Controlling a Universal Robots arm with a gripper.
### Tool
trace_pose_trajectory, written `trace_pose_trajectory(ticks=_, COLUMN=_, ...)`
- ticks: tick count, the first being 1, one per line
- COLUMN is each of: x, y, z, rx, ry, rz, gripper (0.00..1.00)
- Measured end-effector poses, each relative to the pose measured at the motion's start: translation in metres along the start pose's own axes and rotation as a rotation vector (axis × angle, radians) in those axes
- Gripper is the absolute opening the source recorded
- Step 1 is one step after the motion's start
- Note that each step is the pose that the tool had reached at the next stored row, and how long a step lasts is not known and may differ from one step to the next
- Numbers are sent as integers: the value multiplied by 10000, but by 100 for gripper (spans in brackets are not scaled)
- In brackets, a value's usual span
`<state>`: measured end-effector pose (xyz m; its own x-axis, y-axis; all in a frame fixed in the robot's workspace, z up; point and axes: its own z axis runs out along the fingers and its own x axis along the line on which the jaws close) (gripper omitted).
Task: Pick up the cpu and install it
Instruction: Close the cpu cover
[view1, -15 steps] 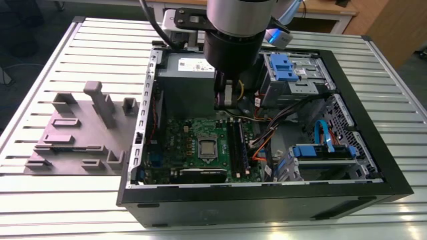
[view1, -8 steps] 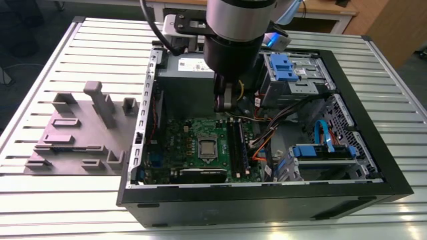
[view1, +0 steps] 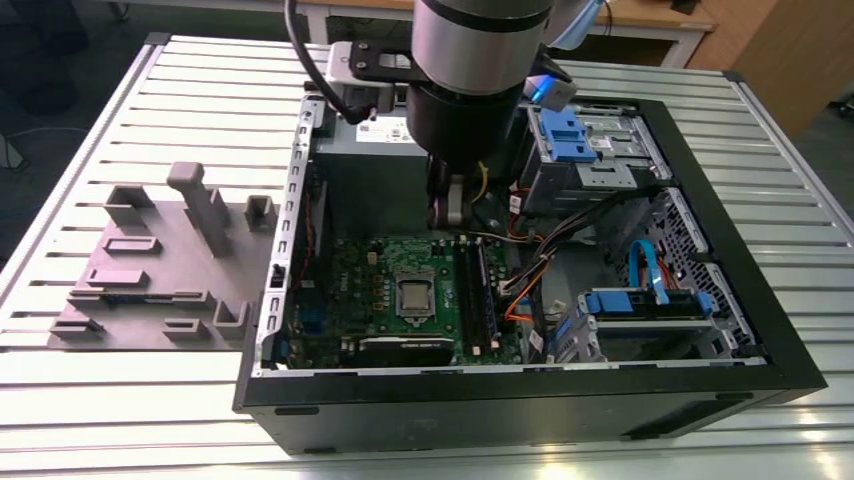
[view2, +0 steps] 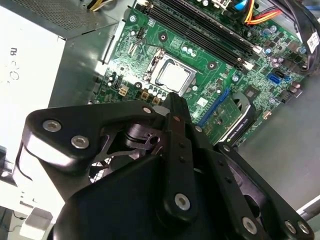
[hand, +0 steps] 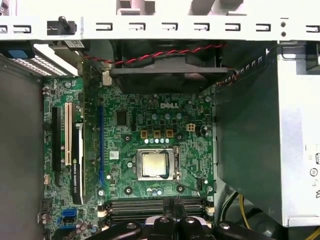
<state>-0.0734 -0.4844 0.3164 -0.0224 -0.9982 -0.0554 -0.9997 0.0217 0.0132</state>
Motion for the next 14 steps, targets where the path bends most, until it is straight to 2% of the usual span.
trace_pose_trajectory(ticks=7, x=7, y=3, z=112, rx=-2, ry=-1, rz=-48, gripper=10)
trace_pose_trajectory(ticks=14, x=25, y=40, z=224, rx=-4, ry=1, rz=-86, gripper=10)
